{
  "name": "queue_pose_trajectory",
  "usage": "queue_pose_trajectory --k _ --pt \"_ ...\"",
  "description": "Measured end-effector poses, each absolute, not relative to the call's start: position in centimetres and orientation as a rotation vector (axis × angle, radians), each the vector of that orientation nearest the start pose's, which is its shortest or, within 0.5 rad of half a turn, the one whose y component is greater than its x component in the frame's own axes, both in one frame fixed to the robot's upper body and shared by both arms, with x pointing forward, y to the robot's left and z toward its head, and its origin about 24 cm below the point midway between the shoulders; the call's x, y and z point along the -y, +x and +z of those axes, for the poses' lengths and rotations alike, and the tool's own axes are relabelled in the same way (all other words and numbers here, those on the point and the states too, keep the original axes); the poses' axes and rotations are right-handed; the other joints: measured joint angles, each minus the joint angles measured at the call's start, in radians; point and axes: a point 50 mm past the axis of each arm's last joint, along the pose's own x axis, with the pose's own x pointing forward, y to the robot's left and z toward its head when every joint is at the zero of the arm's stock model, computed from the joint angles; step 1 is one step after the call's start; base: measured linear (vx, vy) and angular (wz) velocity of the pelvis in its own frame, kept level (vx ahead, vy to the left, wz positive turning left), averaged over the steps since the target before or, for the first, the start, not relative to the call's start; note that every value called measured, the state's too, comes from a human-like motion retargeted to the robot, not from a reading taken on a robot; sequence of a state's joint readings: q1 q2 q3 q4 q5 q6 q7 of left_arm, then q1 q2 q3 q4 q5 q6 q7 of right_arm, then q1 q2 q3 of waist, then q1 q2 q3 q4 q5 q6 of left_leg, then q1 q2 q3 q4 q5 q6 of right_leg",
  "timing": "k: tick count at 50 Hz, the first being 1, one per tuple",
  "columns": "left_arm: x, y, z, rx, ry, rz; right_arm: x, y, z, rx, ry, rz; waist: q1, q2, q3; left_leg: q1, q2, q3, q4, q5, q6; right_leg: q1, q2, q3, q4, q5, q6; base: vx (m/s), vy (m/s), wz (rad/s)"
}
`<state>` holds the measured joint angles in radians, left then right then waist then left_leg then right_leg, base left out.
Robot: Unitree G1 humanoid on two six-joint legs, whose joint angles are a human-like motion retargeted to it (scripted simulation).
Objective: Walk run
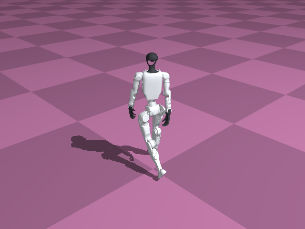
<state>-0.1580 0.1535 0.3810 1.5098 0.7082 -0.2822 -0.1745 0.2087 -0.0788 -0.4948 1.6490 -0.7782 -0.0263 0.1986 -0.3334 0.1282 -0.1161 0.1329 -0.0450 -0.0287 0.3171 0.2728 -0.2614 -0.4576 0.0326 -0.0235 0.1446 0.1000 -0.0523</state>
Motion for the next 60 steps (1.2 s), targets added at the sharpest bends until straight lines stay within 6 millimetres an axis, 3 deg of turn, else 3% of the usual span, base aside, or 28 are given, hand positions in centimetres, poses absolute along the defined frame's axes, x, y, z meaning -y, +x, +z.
queue_pose_trajectory --k 3,5,7,10,13,16,20,22,24,27,28,30,32,34,35,37,40,43,47,50,52,54,56,57,58,60 --pt "-19.2 4.0 -17.4 -1.393 0.235 -0.378 18.7 -4.0 -17.6 -1.674 -0.045 0.221 -0.040 -0.035 0.005 -0.168 -0.042 0.161 0.353 0.230 0.000 0.011 -0.111 -0.008 0.101 -0.072 -0.013 0.83 -0.04 0.46" --pt "-19.2 -1.3 -17.5 -1.575 0.214 -0.404 19.4 -0.7 -17.9 -1.587 -0.061 0.178 -0.012 -0.085 -0.010 -0.243 -0.073 0.146 0.493 0.250 0.000 0.089 -0.111 -0.067 0.076 -0.091 -0.063 1.07 -0.85 -0.91" --pt "-18.3 -6.7 -17.1 -1.729 0.214 -0.405 19.7 2.3 -17.9 -1.477 -0.082 0.134 0.020 -0.094 -0.005 -0.328 -0.036 0.096 0.602 0.120 0.018 0.176 0.009 0.042 0.016 -0.100 -0.116 1.08 -0.92 -1.27" --pt "-16.6 -12.3 -16.0 -1.857 0.174 -0.378 21.1 7.7 -17.0 -1.259 -0.150 0.072 0.096 -0.144 0.011 -0.477 0.094 0.245 0.668 -0.015 0.164 0.274 0.027 0.078 -0.037 -0.095 -0.138 0.71 -0.43 -1.46" --pt "-15.0 -16.2 -14.6 -1.941 0.039 -0.378 22.4 12.5 -15.3 -1.061 -0.234 0.056 0.182 -0.186 0.024 -0.605 0.140 0.295 0.541 -0.141 0.246 0.353 0.061 0.161 -0.073 -0.100 -0.167 0.87 -0.36 -1.69" --pt "-13.6 -19.0 -13.2 -2.019 -0.069 -0.417 23.8 15.9 -13.5 -0.917 -0.314 0.036 0.247 -0.178 0.039 -0.676 0.149 0.252 0.262 -0.160 0.283 0.426 0.106 0.191 -0.093 -0.121 -0.187 1.05 -0.28 -1.23" --pt "-12.5 -21.0 -12.1 -2.095 -0.097 -0.469 25.5 17.7 -12.0 -0.835 -0.390 -0.003 0.304 -0.180 0.035 -0.726 0.151 0.245 -0.132 -0.212 0.364 0.512 0.131 0.236 -0.094 -0.149 -0.207 0.84 -0.15 -0.97" --pt "-12.5 -21.2 -12.0 -2.116 -0.101 -0.483 25.6 17.0 -12.4 -0.861 -0.394 -0.020 0.323 -0.198 0.026 -0.725 0.117 0.173 -0.269 -0.246 0.327 0.557 0.112 0.232 -0.085 -0.134 -0.191 1.16 -0.13 -0.86" --pt "-12.8 -20.8 -12.2 -2.116 -0.101 -0.500 25.5 15.3 -13.3 -0.929 -0.372 -0.035 0.333 -0.194 0.017 -0.708 0.148 0.256 -0.262 -0.274 0.257 0.601 0.121 0.236 -0.060 -0.091 -0.167 1.19 -0.04 -0.64" --pt "-13.7 -18.9 -13.3 -2.067 -0.062 -0.499 24.8 10.8 -15.3 -1.103 -0.296 -0.044 0.368 -0.182 -0.018 -0.683 0.193 0.357 -0.161 -0.242 0.231 0.638 0.122 0.215 0.004 0.077 -0.110 1.43 0.04 -0.75" --pt "-14.1 -17.9 -13.7 -2.039 -0.038 -0.482 24.4 8.7 -16.0 -1.181 -0.258 -0.038 0.374 -0.177 -0.035 -0.668 0.185 0.340 -0.151 -0.186 0.234 0.639 0.113 0.173 0.037 0.175 -0.085 1.14 0.05 -0.43" --pt "-15.1 -15.3 -14.9 -1.955 0.013 -0.419 23.0 4.3 -17.1 -1.342 -0.177 -0.007 0.354 -0.185 -0.057 -0.676 0.118 0.168 -0.078 -0.208 0.303 0.615 0.110 0.164 0.150 0.372 -0.003 1.09 -0.01 -0.02" --pt "-16.8 -11.5 -16.1 -1.842 0.075 -0.344 21.3 0.5 -17.6 -1.492 -0.105 0.029 0.323 -0.217 -0.027 -0.640 0.053 0.128 -0.001 -0.281 0.335 0.519 0.115 0.164 0.469 0.424 0.063 1.20 -0.12 0.20" --pt "-18.9 -7.0 -17.0 -1.726 0.138 -0.282 19.7 -2.8 -17.6 -1.626 -0.040 0.073 0.309 -0.215 -0.007 -0.552 0.090 0.251 -0.003 -0.324 0.345 0.426 0.103 0.105 0.680 0.424 0.083 0.95 -0.16 -0.32" --pt "-19.9 -4.6 -17.2 -1.668 0.167 -0.250 18.6 -4.2 -17.6 -1.684 -0.006 0.110 0.314 -0.177 -0.011 -0.505 0.145 0.274 -0.039 -0.330 0.337 0.394 0.127 0.069 0.669 0.424 0.061 0.92 -0.16 -1.10" --pt "-21.8 0.2 -17.3 -1.550 0.226 -0.196 17.0 -6.5 -17.3 -1.763 0.043 0.203 0.322 -0.129 -0.007 -0.432 0.171 0.268 -0.085 -0.350 0.329 0.312 0.172 0.044 0.661 0.356 0.003 0.84 -0.14 -0.58" --pt "-24.1 7.0 -16.4 -1.354 0.311 -0.118 14.9 -9.4 -16.7 -1.812 0.100 0.353 0.187 -0.072 0.014 -0.344 0.168 0.218 -0.145 -0.357 0.309 0.177 0.213 0.014 0.632 0.214 0.057 0.79 -0.14 1.36" --pt "-26.4 12.6 -14.4 -1.157 0.340 -0.046 14.0 -11.9 -16.0 -1.854 0.091 0.485 0.084 -0.050 0.022 -0.266 0.146 0.223 -0.191 -0.380 0.296 0.065 0.140 -0.011 0.488 0.079 0.060 0.79 -0.18 0.70" --pt "-29.7 17.8 -10.9 -0.954 0.357 -0.003 13.7 -14.5 -15.1 -1.954 0.040 0.545 0.033 -0.082 0.037 -0.130 0.073 0.283 -0.243 -0.423 0.272 0.002 -0.006 -0.080 0.153 0.050 0.039 0.85 -0.32 -0.41" --pt "-31.1 20.0 -9.0 -0.855 0.373 0.028 13.5 -15.5 -14.7 -2.020 0.066 0.510 0.037 -0.094 0.039 -0.034 0.044 0.334 -0.268 -0.443 0.224 -0.027 -0.032 -0.095 -0.104 0.018 0.051 0.73 -0.26 -0.82" --pt "-31.3 20.3 -8.7 -0.821 0.368 0.071 13.4 -15.8 -14.5 -2.039 0.128 0.473 0.069 -0.086 0.020 0.002 0.042 0.376 -0.263 -0.425 0.180 -0.029 -0.005 -0.141 -0.219 0.035 -0.012 0.93 -0.38 -0.95" --pt "-30.6 20.0 -9.2 -0.814 0.342 0.101 13.1 -15.7 -14.5 -2.038 0.207 0.416 0.050 -0.064 0.009 0.023 0.061 0.354 -0.226 -0.360 0.130 -0.013 -0.024 -0.279 -0.191 0.066 -0.099 0.99 -0.44 0.22" --pt "-29.0 18.8 -10.6 -0.843 0.292 0.103 13.0 -15.1 -14.8 -2.010 0.272 0.339 0.015 -0.045 -0.004 0.026 0.089 0.303 -0.157 -0.222 0.061 -0.001 -0.058 -0.377 -0.108 0.091 -0.129 1.09 -0.56 0.94" --pt "-27.8 17.9 -11.6 -0.870 0.263 0.090 13.0 -14.5 -15.0 -1.981 0.294 0.299 -0.003 -0.035 -0.010 0.016 0.095 0.261 -0.106 -0.118 0.030 0.000 -0.068 -0.354 -0.069 0.091 -0.140 1.02 -0.53 0.94" --pt "-26.4 16.8 -12.6 -0.905 0.230 0.066 13.2 -13.4 -15.4 -1.937 0.303 0.259 -0.015 -0.031 -0.016 -0.010 0.083 0.218 -0.044 0.018 0.007 -0.010 -0.058 -0.224 -0.023 0.051 -0.154 0.89 -0.39 0.56" --pt "-23.9 14.0 -14.4 -0.993 0.191 0.010 14.6 -10.1 -16.4 -1.818 0.291 0.182 -0.021 -0.057 -0.015 -0.102 0.033 0.178 0.164 0.223 0.000 -0.004 -0.129 -0.160 0.059 -0.010 -0.140 0.77 -0.29 -0.25"
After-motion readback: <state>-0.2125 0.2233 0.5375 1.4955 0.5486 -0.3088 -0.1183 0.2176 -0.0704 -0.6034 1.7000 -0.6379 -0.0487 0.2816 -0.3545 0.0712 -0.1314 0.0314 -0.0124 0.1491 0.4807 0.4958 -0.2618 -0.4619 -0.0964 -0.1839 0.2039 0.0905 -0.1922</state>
